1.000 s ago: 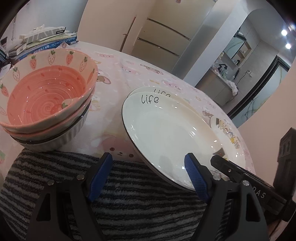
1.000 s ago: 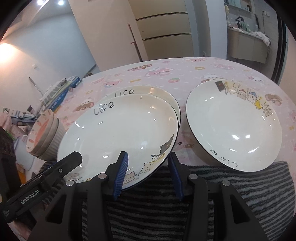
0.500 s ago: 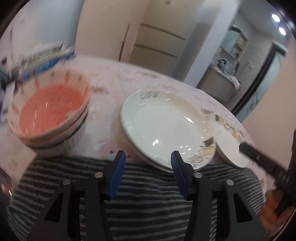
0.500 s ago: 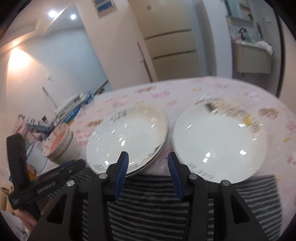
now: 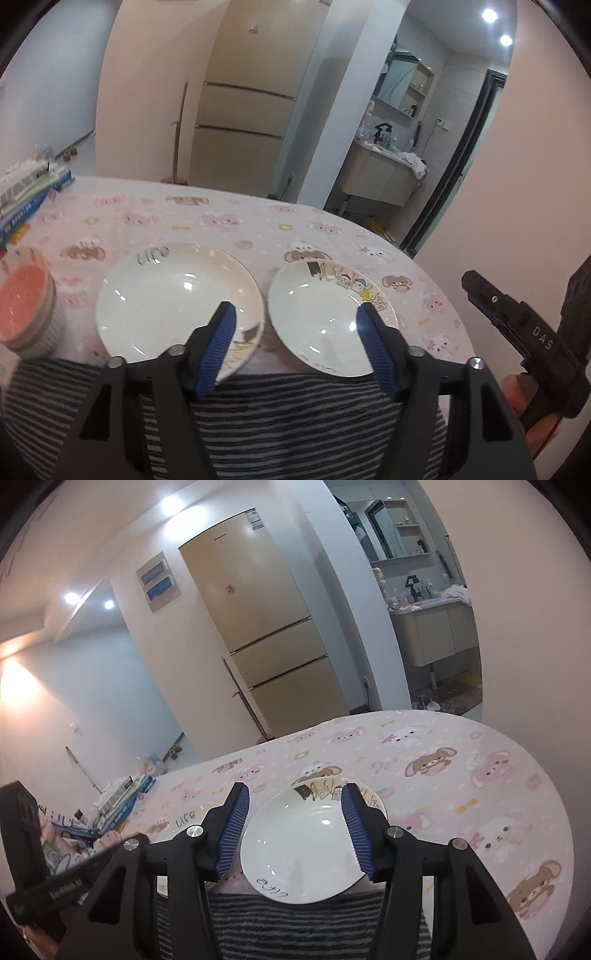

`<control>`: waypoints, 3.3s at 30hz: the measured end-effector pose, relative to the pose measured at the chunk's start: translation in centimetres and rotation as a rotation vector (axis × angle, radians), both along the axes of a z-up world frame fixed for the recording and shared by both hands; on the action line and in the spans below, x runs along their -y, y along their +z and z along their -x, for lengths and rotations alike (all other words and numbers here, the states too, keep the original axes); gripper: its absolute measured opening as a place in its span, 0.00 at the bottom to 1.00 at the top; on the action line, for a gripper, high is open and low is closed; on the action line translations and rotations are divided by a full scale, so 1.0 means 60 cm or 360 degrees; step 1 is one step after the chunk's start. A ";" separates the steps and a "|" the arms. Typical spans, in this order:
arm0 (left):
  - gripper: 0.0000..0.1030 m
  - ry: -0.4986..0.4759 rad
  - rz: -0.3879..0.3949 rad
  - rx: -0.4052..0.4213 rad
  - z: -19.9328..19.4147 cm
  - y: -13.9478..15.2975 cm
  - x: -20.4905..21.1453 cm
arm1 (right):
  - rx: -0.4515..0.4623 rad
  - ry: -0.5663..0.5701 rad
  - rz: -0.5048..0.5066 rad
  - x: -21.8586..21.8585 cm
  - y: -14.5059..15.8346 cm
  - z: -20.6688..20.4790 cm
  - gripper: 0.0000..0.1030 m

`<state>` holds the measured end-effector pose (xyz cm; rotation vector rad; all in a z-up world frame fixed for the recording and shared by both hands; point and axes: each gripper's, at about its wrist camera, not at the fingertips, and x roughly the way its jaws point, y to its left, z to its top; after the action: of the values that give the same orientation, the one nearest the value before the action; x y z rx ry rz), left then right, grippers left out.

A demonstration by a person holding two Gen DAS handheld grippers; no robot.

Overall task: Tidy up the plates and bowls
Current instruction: 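Move both grippers to the white plate with the cartoon-animal rim, then close both grippers on the cartoon plate rim, then lift the cartoon plate with both grippers and carry it onto the 'Life' plates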

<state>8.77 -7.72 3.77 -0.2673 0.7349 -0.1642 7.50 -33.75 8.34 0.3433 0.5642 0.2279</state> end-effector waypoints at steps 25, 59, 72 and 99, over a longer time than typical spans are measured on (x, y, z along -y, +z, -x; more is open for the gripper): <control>0.43 0.0235 0.0246 -0.0610 -0.077 -0.192 0.080 | -0.0765 -0.0020 -0.0474 0.061 -0.230 -0.108 0.47; 0.20 0.0199 0.0290 -0.0320 -0.063 -0.199 0.096 | -0.0470 0.0000 -0.0133 0.018 -0.204 -0.075 0.20; 0.23 0.0168 0.0398 -0.0159 -0.047 -0.151 0.071 | -0.0212 0.0124 -0.0205 0.008 -0.132 -0.046 0.21; 0.24 0.0459 0.0309 0.0004 0.088 -0.110 -0.169 | -0.0339 0.0549 -0.0160 -0.267 -0.129 -0.003 0.23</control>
<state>3.50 2.43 -2.80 -0.5541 0.6707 0.0388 7.70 -17.71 0.62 0.3687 0.8241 0.5582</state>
